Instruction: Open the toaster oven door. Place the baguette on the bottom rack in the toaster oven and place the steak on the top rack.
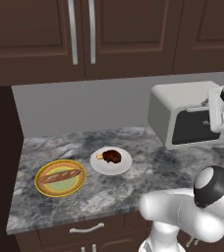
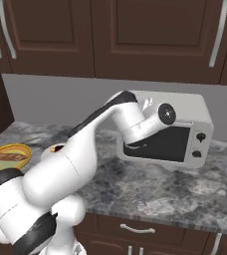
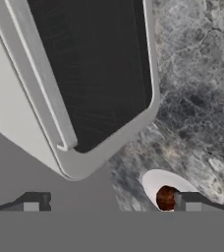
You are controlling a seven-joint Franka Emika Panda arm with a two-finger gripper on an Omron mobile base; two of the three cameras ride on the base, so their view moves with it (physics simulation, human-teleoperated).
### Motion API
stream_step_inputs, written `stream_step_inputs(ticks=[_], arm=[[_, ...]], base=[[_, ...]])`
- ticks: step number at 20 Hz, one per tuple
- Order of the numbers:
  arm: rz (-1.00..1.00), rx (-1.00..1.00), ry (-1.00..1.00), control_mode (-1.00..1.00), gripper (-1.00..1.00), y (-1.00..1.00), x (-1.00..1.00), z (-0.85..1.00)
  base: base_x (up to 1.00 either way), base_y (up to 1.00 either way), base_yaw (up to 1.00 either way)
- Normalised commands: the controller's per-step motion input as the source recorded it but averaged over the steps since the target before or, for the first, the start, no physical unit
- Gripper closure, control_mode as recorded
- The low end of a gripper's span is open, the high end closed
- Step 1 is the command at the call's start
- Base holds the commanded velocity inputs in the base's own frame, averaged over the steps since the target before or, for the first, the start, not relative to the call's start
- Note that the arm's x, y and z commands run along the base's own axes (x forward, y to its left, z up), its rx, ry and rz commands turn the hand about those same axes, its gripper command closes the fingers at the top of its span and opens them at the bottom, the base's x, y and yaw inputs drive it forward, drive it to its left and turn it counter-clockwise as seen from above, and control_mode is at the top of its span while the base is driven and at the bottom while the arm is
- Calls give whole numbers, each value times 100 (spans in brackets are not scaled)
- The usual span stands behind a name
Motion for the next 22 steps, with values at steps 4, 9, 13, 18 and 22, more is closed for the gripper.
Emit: stream_step_inputs(ticks=[4, 9, 13, 18, 22], arm=[[7, 0, 0, -100, -100, 0, 32, -22], [10, 0, 0, -100, -100, 0, 31, -23], [7, 0, 0, -100, -100, -1, 34, -22], [3, 0, 1, -100, -100, -6, 31, -12], [0, 0, 5, -100, -100, -14, 16, -22]], base=[[0, 0, 0], [0, 0, 0], [0, 0, 0], [0, 0, 0], [0, 0, 0]])
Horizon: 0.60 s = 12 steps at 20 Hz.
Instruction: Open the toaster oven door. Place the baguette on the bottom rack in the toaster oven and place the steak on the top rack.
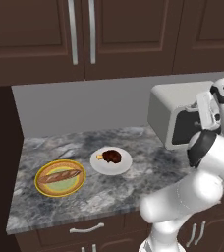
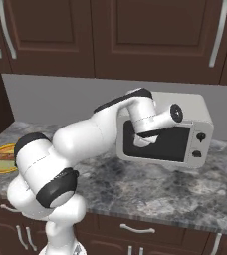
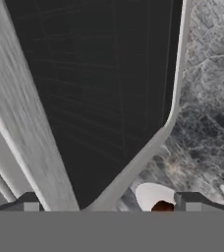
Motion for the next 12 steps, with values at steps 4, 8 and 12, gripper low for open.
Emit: stream_step_inputs(ticks=[4, 8, 12], arm=[[0, 0, 3, -100, -100, -18, 24, -17], [0, 0, 3, -100, -100, -20, 24, -8], [0, 0, 1, -100, -100, -7, -2, -40]], base=[[0, 0, 0], [0, 0, 0], [0, 0, 0]])
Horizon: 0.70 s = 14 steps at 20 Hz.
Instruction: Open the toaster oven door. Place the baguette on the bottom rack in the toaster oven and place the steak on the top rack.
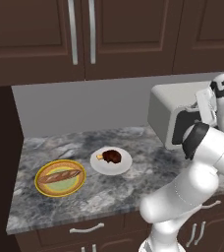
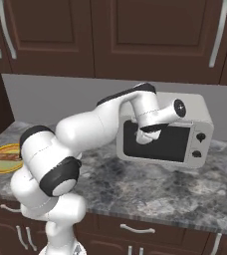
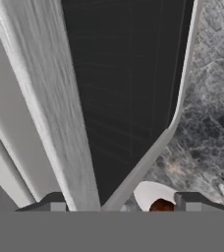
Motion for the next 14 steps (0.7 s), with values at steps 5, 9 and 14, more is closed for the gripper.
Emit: stream_step_inputs(ticks=[5, 9, 14], arm=[[-1, 0, 0, -100, -100, -2, -14, -51], [-1, 0, 0, -100, -100, -2, -21, -41], [0, 0, 1, -100, -100, -1, -37, -46]], base=[[0, 0, 0], [0, 0, 0], [0, 0, 0]])
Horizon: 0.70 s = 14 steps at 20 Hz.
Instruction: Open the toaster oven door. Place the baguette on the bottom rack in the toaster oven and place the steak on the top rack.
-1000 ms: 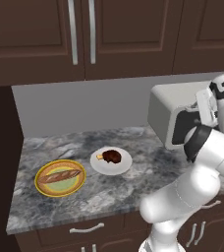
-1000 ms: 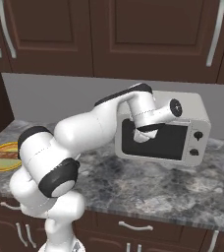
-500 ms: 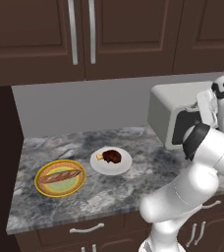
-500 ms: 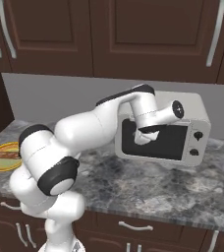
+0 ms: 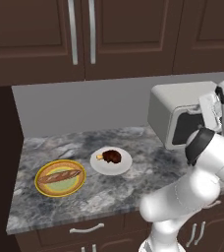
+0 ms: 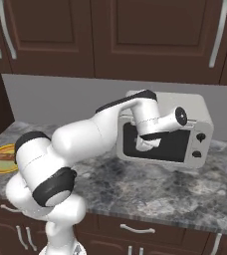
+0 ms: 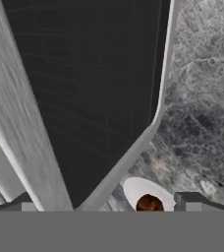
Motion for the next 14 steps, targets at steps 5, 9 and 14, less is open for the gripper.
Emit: stream_step_inputs(ticks=[5, 9, 14], arm=[[0, 0, 0, -100, -100, 0, -49, -36], [0, 2, 0, -100, -100, 0, -57, -10], [-1, 5, -3, -100, -100, -3, -66, -1]], base=[[0, 0, 0], [0, 0, 0], [0, 0, 0]])
